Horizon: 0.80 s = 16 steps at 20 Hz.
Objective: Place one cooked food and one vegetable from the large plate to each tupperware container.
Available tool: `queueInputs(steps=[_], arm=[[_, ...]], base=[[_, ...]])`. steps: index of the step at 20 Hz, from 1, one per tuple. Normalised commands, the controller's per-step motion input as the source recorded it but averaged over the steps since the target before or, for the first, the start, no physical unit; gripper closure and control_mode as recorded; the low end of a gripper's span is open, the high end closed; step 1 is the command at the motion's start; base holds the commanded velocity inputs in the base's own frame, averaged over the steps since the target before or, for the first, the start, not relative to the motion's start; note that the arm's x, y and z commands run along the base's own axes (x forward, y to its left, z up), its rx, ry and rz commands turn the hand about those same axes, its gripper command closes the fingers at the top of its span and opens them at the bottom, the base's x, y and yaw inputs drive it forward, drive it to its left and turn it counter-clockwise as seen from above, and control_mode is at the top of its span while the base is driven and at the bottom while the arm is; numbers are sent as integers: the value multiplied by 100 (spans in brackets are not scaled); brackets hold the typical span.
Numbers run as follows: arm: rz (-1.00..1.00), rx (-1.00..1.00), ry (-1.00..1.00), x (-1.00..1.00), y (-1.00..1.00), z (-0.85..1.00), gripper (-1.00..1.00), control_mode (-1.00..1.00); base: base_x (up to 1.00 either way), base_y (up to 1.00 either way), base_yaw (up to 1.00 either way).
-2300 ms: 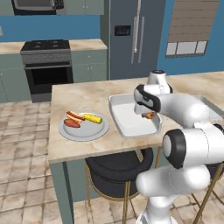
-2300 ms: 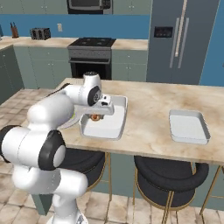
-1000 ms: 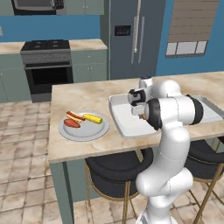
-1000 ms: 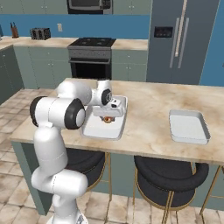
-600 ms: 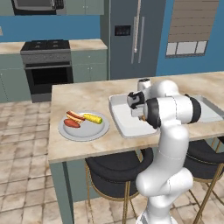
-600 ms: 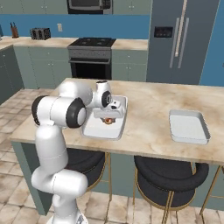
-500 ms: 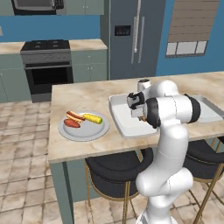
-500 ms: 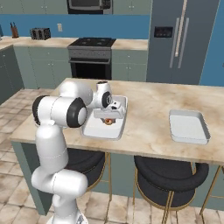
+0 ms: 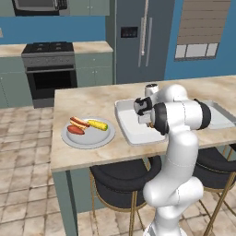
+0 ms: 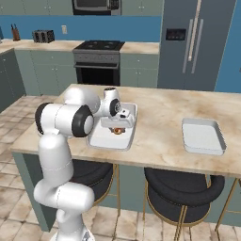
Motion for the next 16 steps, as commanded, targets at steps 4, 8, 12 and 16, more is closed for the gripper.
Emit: queueInputs(steps=[4, 8, 12, 16], arm=[[0, 0, 0, 2, 0, 0, -100, -100], [0, 0, -1, 12, 0, 7, -100, -100], [8, 5, -31, 12, 32, 88, -100, -100], [13, 8, -8, 0, 62, 66, -100, -100]], base=[[0, 0, 0], [0, 0, 0], [0, 0, 0], [0, 0, 0]])
